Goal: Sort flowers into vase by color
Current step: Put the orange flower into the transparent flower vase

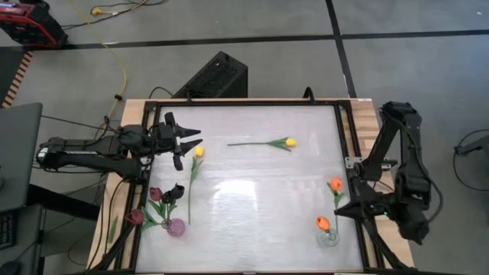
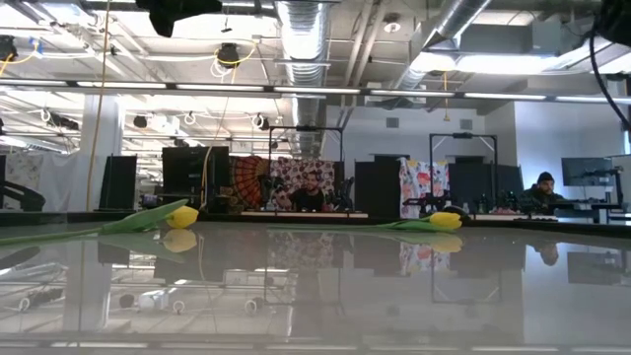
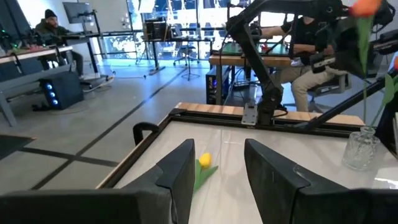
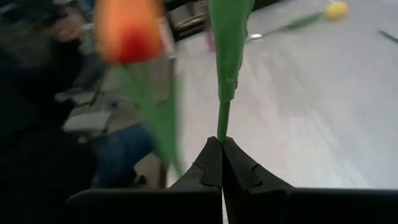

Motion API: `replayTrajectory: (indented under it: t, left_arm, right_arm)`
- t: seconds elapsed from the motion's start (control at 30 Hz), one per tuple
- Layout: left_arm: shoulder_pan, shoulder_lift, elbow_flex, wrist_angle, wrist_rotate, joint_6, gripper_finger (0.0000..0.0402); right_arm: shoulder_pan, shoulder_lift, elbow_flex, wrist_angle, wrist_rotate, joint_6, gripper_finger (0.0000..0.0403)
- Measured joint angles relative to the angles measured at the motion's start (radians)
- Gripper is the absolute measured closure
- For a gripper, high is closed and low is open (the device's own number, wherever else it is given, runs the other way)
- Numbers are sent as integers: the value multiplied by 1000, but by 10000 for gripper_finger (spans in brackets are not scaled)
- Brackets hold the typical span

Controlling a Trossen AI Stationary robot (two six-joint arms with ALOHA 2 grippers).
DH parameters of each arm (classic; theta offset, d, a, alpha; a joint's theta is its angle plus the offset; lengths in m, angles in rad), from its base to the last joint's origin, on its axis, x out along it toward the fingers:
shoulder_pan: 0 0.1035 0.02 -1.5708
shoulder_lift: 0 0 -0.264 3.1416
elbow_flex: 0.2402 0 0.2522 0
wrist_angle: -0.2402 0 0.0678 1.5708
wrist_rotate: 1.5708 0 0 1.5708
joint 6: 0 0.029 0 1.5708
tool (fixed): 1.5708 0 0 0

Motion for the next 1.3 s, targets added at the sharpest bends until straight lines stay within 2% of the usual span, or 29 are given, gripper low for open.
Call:
replayTrajectory:
  t: [0.13, 0.33, 0.77, 0.97, 1.3]
  left_arm:
    - [0, 0, 0, -2, -1, -8, 272]
    - [0, 0, 0, -4, -1, -22, 272]
    - [0, 0, 0, -4, -3, -26, 272]
    - [0, 0, 0, -2, -10, -26, 272]
    - [0, 0, 0, 8, 0, -28, 272]
  right_arm:
    - [115, 0, 15, 14, 171, -67, 383]
    - [187, 45, -5, 35, 323, -159, 383]
    - [181, 213, -23, 47, 368, -9, 383]
    - [174, 262, -23, 57, 379, -5, 383]
    - [137, 342, -23, 52, 320, 24, 376]
